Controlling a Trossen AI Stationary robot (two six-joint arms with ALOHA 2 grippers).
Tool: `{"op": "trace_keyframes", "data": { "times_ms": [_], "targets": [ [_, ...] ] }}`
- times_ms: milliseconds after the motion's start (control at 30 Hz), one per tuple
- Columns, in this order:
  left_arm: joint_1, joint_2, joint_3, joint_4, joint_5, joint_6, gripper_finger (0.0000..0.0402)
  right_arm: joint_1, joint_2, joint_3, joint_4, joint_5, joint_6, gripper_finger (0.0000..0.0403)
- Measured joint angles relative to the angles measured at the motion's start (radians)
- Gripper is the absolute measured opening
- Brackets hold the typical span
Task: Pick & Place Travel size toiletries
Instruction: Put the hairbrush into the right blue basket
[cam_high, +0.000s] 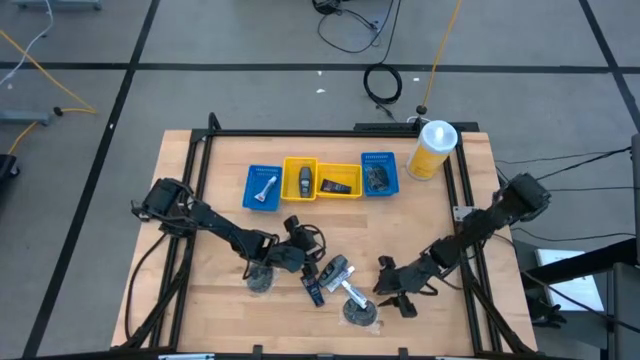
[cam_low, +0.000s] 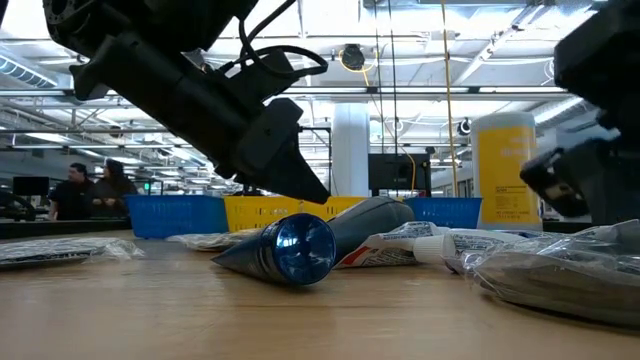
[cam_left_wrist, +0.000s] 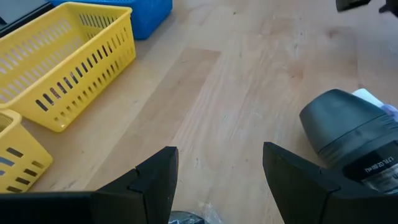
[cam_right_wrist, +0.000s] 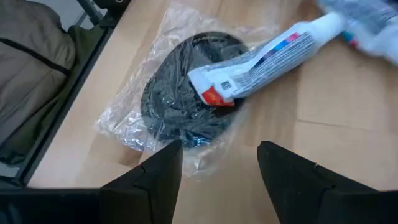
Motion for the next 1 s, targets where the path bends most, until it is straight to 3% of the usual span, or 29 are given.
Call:
{"op": "trace_keyframes", "data": {
  "times_ms": [167, 500, 733, 900, 1000],
  "targets": [
    [0.003, 0.000, 0.000, -0.002, 0.000, 0.010, 0.0232, 0.008, 0.069, 0.001, 0.066, 0.010, -0.033, 0.0168],
    [0.007, 0.000, 0.000, -0.004, 0.000, 0.003, 0.0232, 0.038, 0.035, 0.003, -0.075, 0.097, -0.170, 0.0009],
    [0.007, 0.000, 0.000, -0.008, 0.000, -0.004, 0.0232, 0.039, -0.185, -0.003, -0.417, 0.139, -0.075, 0.0002],
    [0.007, 0.000, 0.000, -0.010, 0.000, -0.003, 0.0232, 0.039, -0.391, -0.001, -0.727, 0.301, 0.091, 0.0001],
    [0.007, 0.000, 0.000, -0.011, 0.000, -0.003, 0.0232, 0.023, -0.470, -0.002, -0.876, 0.473, 0.247, 0.0001]
  ]
}}
